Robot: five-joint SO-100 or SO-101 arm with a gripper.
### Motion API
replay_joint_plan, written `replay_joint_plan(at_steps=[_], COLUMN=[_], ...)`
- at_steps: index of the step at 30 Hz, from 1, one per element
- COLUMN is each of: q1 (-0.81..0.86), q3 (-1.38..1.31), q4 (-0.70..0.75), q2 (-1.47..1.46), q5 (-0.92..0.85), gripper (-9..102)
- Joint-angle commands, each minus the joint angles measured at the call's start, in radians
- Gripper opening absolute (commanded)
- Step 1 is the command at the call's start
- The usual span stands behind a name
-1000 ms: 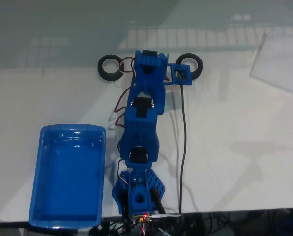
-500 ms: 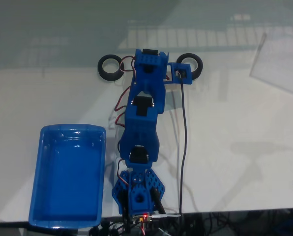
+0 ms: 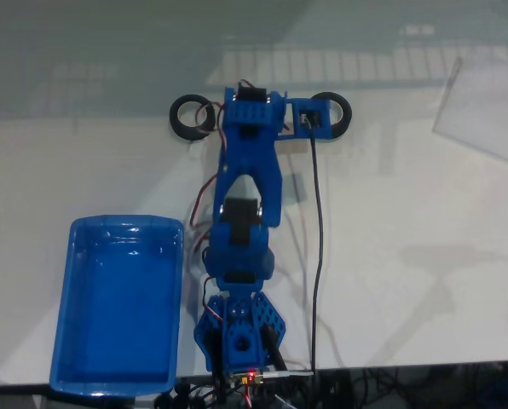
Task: Grasp all tape and put them in the bin.
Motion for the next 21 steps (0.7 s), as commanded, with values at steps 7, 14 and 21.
replay_joint_plan(at_steps=[7, 14, 21], q1=[-0.147, -0.379, -0.698], q3=[0.229, 0.268, 0.275], q4=[0.017, 0.196, 0.41], q2=[0.453, 0.666, 0.807], q5=[-0.037, -0.1, -0.213], gripper=[0, 0, 0])
